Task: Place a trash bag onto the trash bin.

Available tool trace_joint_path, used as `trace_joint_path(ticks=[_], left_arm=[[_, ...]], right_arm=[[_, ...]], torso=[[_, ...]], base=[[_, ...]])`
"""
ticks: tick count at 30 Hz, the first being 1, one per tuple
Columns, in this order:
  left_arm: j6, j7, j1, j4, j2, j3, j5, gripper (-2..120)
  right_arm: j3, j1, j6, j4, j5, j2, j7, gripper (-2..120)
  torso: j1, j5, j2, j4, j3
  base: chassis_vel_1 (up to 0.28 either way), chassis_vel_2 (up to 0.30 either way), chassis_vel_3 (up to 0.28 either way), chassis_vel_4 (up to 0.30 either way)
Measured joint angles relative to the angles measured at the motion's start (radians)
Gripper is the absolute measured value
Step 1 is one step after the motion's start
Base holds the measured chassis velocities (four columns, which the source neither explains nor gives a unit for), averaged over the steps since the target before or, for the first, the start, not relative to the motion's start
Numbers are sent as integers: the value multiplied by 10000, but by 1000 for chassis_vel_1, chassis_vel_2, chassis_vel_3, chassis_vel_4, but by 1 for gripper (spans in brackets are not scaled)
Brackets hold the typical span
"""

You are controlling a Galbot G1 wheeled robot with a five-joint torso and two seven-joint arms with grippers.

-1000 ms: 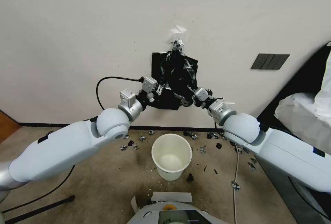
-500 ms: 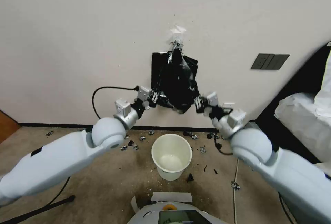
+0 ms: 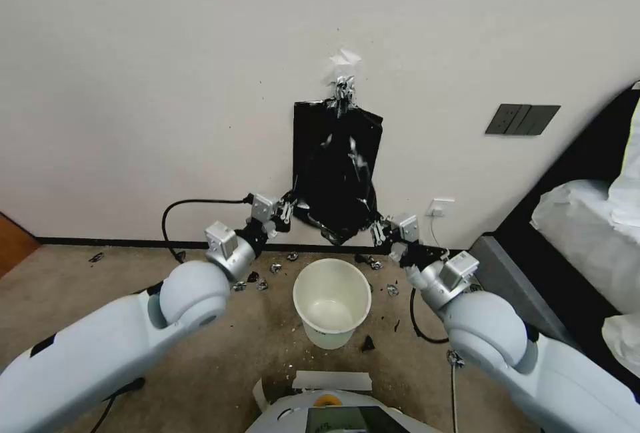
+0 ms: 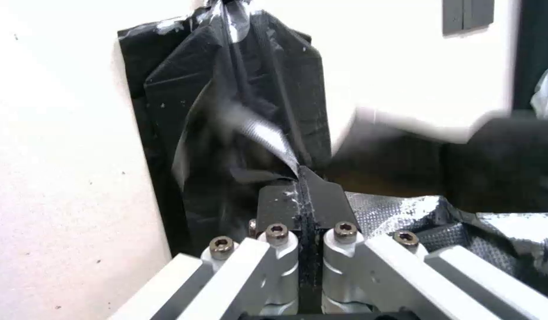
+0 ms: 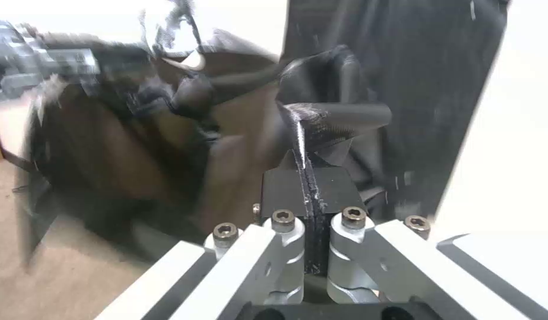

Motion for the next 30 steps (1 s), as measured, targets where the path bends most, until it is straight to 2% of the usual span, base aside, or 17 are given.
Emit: trace_joint_path(ticks=[5,8,12,17,19,22,23,26,28,30], left_arm=[[-2,-14,-373,89,-175,566,121,0],[-3,-66,-907,339,-462,1287,282,0],[-9,-123,-1377,577,-673,1841,358,0],[-12,-215,-1939,769,-821,2358,356,0],[-12,-395,-2664,942,-990,2988,207,0],[-8,-439,-2807,972,-1036,3115,160,0],[22,-567,-3042,1038,-1202,3422,77,0],[96,-767,-2939,1013,-1369,3620,-38,0],[241,-1114,-2172,785,-1481,3595,-323,0],[274,-1186,-1744,726,-1508,3489,-337,0]], right_arm=[[241,-599,3,0,-227,173,17,0],[533,-1205,134,-2,-677,358,-28,0],[841,-1551,409,-29,-1155,420,-195,0],[1059,-1642,501,-64,-1207,429,-216,0],[1249,-1652,553,-101,-1184,439,-197,0],[1289,-1662,555,-113,-1179,443,-178,0],[1378,-1750,567,-120,-1175,473,-62,0],[1492,-1958,583,-106,-1212,519,174,0],[1627,-2406,598,-48,-1315,510,320,0],[1658,-2572,596,-44,-1351,521,336,0]], torso=[[0,1,0,-1,1],[0,2,0,-2,1],[0,0,0,0,1],[0,1,0,0,1],[0,1,0,-2,1],[0,3,0,-1,1],[0,2,0,-1,1],[0,3,0,-2,1],[0,0,0,-3,1],[0,-3,0,1,1]], base=[[0,0,0,0],[0,0,0,0],[0,0,0,0],[0,0,0,0],[0,0,0,0],[0,0,0,0],[0,0,0,0],[0,0,0,0],[0,0,0,0],[0,0,0,0]])
